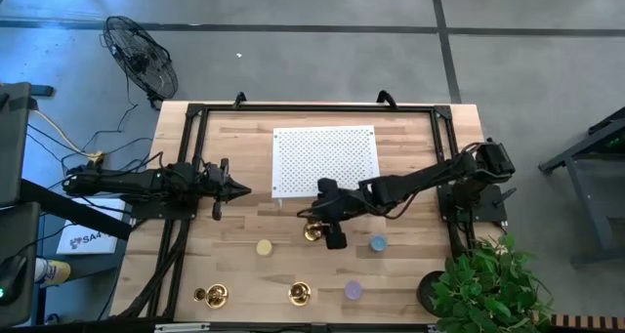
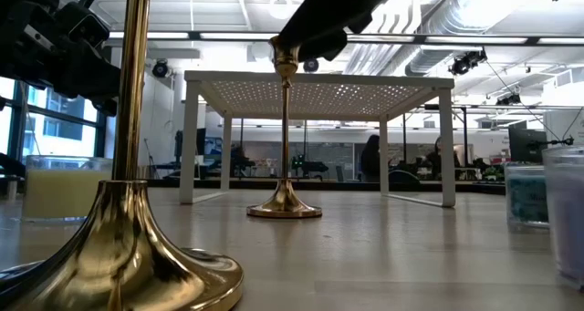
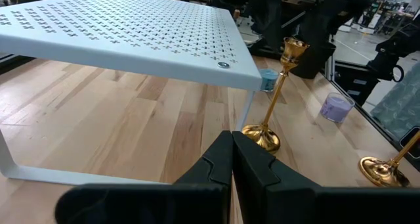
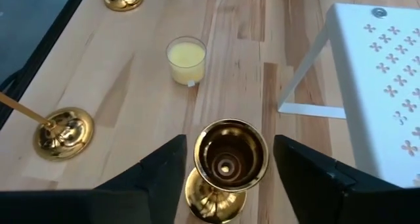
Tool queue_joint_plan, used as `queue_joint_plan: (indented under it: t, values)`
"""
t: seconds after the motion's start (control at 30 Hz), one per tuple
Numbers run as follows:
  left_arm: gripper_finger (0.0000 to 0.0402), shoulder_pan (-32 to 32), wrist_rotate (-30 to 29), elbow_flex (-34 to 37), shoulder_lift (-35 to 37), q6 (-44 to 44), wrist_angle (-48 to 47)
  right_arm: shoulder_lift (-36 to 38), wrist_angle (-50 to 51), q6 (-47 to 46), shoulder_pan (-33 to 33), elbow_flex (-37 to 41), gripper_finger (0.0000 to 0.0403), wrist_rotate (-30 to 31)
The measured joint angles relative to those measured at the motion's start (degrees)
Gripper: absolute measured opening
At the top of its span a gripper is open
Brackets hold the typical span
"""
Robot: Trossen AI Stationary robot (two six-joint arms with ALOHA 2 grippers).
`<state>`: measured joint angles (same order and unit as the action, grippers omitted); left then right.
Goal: Pick & Place candle stick holders
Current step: Put the top yellow candle holder on the shelf
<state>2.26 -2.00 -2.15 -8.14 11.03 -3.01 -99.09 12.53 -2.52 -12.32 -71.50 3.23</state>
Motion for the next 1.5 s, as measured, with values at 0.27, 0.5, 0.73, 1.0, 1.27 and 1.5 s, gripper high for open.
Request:
queue_joint_plan:
  t: [0.27,0.5,0.73,1.0,1.27,1.5]
  values:
    - [0.0003,0.0,0.1,0.0,0.0,0.0,0.0,0.0,0.4,1.2,0.0,0.0,0.0132,-0.5]
    - [0.0003,0.0,0.1,0.0,0.0,0.0,0.0,0.0,0.2,1.3,0.0,0.0,0.0132,-0.2]
    - [0.0003,0.0,1.7,0.0,0.0,0.0,1.0,1.3,0.1,3.2,-1.6,0.0,0.0132,3.3]
    - [0.0003,0.0,5.2,0.2,0.0,0.9,14.9,5.7,-0.5,4.5,-4.5,0.0,0.0132,5.1]
    - [0.0003,0.0,12.4,-2.5,0.0,7.8,25.1,10.8,-0.7,6.0,-6.3,0.0,0.0132,5.4]
    - [0.0003,0.0,11.1,-16.8,-8.1,7.4,10.7,12.7,-0.7,9.2,-6.5,0.0,0.0132,6.4]
